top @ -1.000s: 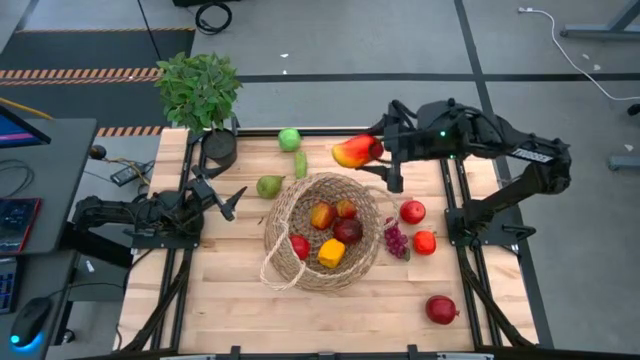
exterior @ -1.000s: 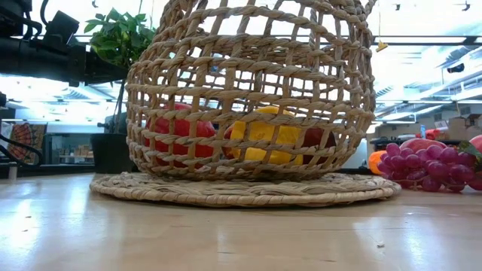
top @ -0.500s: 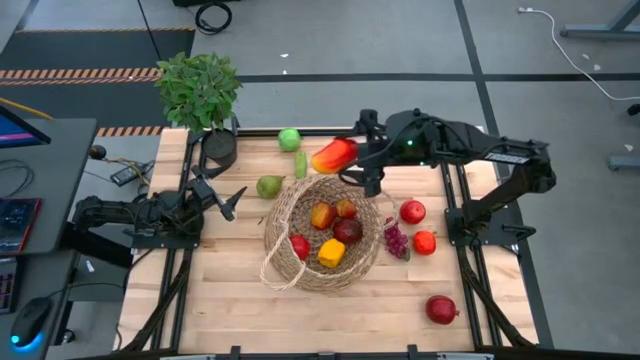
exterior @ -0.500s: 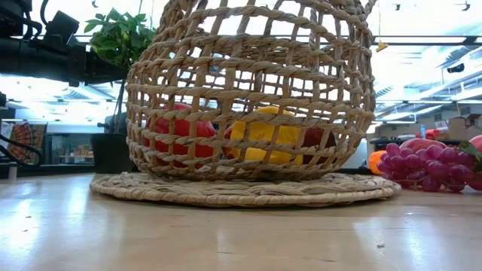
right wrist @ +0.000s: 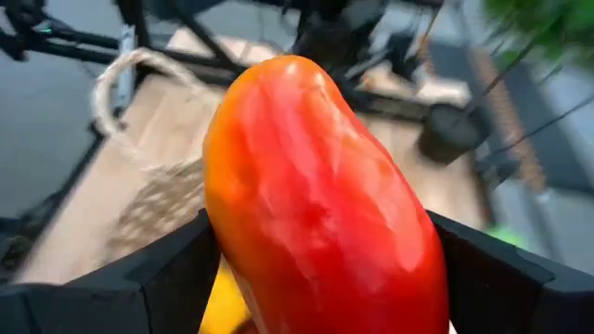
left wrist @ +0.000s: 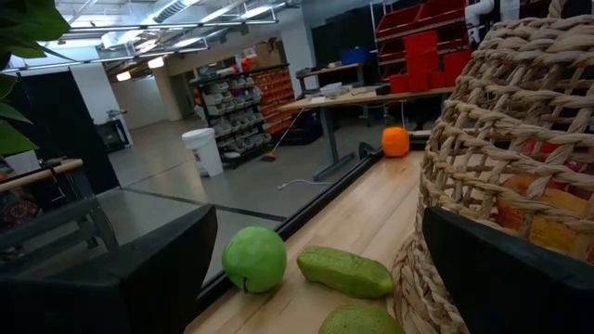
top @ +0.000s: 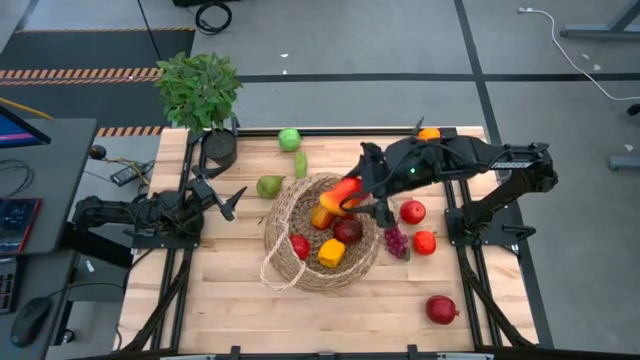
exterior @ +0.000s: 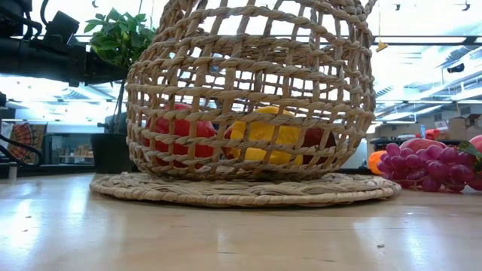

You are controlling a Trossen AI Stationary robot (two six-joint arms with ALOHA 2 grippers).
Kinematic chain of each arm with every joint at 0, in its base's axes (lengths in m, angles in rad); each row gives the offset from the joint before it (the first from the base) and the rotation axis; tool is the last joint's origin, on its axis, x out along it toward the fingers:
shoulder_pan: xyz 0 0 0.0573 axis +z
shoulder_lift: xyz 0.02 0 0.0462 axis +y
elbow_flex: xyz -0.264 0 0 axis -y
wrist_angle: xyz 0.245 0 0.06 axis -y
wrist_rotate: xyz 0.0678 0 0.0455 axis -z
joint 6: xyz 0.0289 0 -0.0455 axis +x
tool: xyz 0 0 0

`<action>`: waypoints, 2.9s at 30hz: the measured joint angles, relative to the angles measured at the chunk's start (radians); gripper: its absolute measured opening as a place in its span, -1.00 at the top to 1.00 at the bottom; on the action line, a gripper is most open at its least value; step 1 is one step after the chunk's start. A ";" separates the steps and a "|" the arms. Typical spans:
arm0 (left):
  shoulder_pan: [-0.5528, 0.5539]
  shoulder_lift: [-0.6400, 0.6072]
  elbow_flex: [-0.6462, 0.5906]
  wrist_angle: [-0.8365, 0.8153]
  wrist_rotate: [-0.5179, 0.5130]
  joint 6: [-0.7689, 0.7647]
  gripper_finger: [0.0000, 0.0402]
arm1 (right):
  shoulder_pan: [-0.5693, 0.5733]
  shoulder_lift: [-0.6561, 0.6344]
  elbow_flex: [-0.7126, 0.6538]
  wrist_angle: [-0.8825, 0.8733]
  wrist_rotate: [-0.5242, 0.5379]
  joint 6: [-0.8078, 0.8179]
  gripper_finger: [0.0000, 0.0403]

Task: Build produce basket
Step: Put the mango into the woven basket

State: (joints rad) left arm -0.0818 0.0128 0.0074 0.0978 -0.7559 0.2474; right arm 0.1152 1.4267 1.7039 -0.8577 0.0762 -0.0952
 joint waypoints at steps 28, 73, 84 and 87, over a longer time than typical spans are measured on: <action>0.000 0.000 0.000 0.001 0.000 0.000 -0.93 | -0.153 -0.020 -0.011 -0.097 -0.321 0.788 -0.74; 0.000 0.000 0.000 0.001 0.000 0.000 -0.93 | -0.329 -0.031 0.015 0.193 -0.714 0.988 -0.75; 0.000 0.000 0.000 0.002 0.000 0.000 -0.93 | -0.284 -0.033 0.103 -0.142 -0.412 0.547 -0.75; 0.000 0.000 0.000 0.002 0.000 0.000 -0.93 | -0.250 -0.024 0.103 -0.140 -0.324 0.478 -0.75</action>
State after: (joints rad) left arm -0.0815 0.0128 0.0074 0.0994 -0.7559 0.2478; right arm -0.1352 1.4024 1.8068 -0.9978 -0.2475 0.3827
